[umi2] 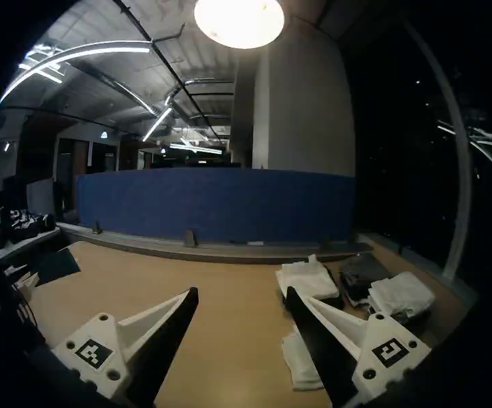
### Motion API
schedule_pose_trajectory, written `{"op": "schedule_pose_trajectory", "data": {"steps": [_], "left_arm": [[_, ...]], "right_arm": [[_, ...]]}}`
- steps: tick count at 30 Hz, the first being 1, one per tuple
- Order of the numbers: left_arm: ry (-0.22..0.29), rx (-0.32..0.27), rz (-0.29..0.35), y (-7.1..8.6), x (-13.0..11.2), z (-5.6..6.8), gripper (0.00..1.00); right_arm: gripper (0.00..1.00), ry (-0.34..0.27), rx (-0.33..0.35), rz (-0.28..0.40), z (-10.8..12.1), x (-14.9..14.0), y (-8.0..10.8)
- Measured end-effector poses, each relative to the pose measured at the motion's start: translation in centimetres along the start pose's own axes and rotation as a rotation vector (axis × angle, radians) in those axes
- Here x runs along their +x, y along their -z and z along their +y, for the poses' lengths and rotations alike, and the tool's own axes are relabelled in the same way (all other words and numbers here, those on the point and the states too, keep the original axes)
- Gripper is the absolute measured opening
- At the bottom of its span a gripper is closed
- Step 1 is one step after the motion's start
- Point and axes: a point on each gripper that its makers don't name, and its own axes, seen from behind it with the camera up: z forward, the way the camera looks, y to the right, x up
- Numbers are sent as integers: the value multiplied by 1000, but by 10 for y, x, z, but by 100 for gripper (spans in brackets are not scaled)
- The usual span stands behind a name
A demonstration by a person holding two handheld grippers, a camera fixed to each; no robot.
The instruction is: Fold towel
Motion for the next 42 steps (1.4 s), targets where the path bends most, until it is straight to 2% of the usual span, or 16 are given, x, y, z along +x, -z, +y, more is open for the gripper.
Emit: {"op": "schedule_pose_trajectory", "data": {"steps": [6,27,36,42], "left_arm": [[2,-1,4,-3,-11,3,90],[-24,-3,-3,-1,-20,5,90],[-27,-3,-3,-1,-21,5,90],[-29,-3,-4,-1,-22,6,90]], "right_arm": [[100,0,-1,2,2,-6,-4],[100,-17,-13,7,13,-8,-7],[100,-45,-13,55,20,8,-7],[100,-69,-22,76,31,4,-4]]}}
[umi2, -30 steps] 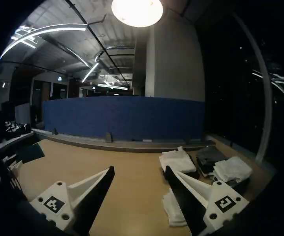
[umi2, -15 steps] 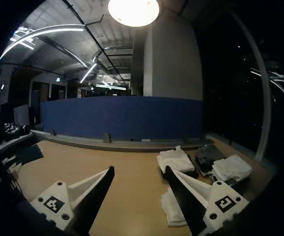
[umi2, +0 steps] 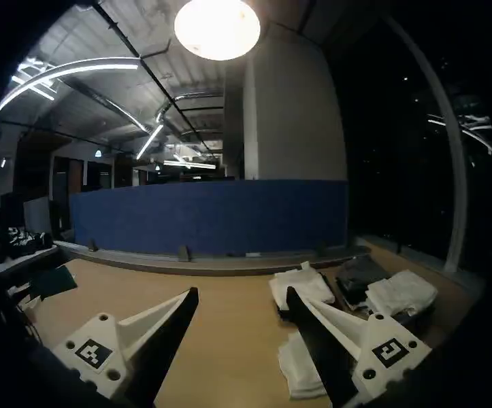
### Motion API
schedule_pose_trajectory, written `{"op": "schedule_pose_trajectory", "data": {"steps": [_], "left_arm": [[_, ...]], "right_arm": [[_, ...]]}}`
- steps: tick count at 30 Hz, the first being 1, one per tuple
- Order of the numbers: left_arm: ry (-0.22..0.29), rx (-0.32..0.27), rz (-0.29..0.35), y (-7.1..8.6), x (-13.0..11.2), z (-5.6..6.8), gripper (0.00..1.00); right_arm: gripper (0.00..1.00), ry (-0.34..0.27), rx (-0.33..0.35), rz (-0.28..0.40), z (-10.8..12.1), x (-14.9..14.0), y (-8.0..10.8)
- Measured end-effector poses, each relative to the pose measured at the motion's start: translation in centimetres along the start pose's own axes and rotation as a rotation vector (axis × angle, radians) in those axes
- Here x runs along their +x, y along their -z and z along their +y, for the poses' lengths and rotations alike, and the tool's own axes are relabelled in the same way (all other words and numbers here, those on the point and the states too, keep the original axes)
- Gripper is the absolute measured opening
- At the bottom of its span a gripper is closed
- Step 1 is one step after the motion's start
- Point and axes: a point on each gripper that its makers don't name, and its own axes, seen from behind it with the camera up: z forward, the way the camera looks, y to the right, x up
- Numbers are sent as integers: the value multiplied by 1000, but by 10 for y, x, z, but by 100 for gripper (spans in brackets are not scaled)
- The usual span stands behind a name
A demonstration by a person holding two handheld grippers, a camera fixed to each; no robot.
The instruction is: Fold towel
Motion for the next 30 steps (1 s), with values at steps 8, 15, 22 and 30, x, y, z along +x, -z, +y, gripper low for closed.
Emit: {"op": "schedule_pose_trajectory", "data": {"steps": [8,15,22,30], "left_arm": [[1,0,1,1,0,0,90],[0,0,0,0,1,0,90],[1,0,1,1,0,1,90],[1,0,0,0,1,1,90]], "right_arm": [[100,-17,-10,19,16,-23,4],[100,-19,-32,40,31,-49,5],[100,-23,-30,43,38,-72,1],[100,-34,-16,44,37,-94,-7]]}}
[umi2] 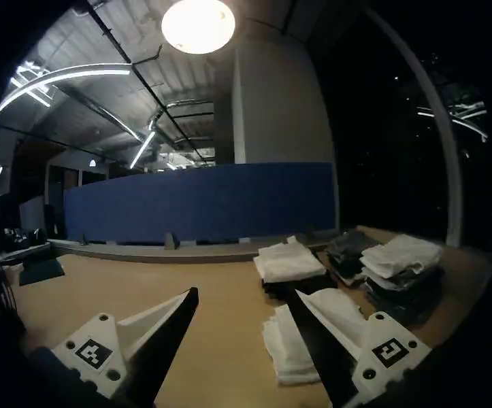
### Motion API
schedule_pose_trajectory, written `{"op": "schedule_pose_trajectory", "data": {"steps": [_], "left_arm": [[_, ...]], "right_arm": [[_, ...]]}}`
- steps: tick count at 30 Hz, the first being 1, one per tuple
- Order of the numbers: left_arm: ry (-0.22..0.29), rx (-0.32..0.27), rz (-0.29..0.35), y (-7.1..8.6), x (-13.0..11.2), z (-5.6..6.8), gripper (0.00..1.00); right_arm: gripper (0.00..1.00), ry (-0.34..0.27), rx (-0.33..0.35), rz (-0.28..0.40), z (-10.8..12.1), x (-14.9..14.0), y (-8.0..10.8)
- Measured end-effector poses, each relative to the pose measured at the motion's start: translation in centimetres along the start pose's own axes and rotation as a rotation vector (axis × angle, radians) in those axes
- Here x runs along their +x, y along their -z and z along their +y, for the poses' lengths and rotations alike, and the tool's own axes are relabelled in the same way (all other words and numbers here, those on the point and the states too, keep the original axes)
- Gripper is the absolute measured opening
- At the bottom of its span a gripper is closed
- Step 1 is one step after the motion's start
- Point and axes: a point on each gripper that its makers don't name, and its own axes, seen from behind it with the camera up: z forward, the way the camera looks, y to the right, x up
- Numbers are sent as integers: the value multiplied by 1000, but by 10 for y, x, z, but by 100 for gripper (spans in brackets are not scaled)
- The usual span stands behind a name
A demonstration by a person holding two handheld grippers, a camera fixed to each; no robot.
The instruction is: Fold towel
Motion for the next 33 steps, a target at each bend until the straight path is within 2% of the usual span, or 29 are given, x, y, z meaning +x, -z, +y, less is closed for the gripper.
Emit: {"op": "schedule_pose_trajectory", "data": {"steps": [15,33], "left_arm": [[0,0,0,-1,-1,-1,90],[0,0,0,0,0,-1,90]], "right_arm": [[100,-15,13,9,0,-19,-6],[100,69,20,35,-19,-23,-5]]}}
